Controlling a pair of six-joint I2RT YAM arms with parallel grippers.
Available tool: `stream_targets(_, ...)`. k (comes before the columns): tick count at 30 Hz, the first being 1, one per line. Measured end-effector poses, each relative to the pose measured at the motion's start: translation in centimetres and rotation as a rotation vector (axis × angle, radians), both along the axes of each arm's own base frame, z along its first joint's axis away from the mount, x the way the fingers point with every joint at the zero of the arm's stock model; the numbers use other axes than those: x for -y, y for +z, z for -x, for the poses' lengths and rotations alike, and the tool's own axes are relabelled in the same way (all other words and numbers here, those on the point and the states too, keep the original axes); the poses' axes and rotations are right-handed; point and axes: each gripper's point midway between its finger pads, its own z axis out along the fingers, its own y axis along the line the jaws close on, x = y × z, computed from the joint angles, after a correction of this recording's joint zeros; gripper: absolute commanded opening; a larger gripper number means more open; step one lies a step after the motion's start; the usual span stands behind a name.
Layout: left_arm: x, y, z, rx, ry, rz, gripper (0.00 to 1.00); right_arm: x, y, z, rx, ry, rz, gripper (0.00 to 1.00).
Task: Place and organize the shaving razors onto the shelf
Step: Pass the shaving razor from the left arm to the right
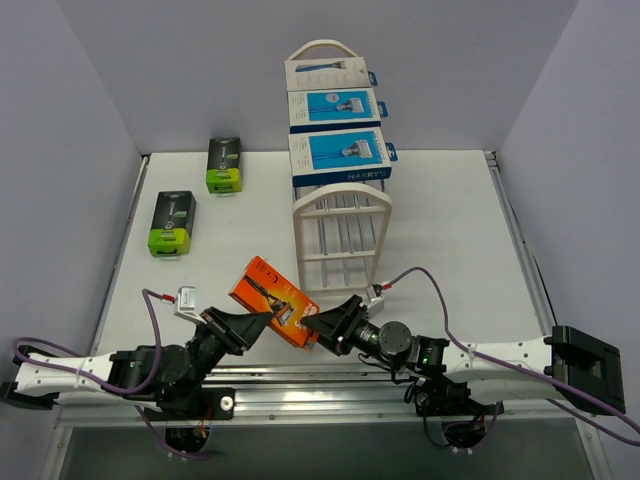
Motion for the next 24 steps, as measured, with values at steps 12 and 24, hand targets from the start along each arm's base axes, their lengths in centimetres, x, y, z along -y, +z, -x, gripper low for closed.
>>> stream_targets(12, -0.30, -0.19, -0.07, -0.061, 0.015, 0.106, 0.09, 0.36, 0.92, -0.24, 0.010, -0.019, -0.024, 0.24)
stream_targets(24, -0.37, -0.58, -0.01, -0.102, 0.017, 0.142, 0.29, 0.83, 1.02, -0.21, 0.006, -0.026, -0.016, 0.00)
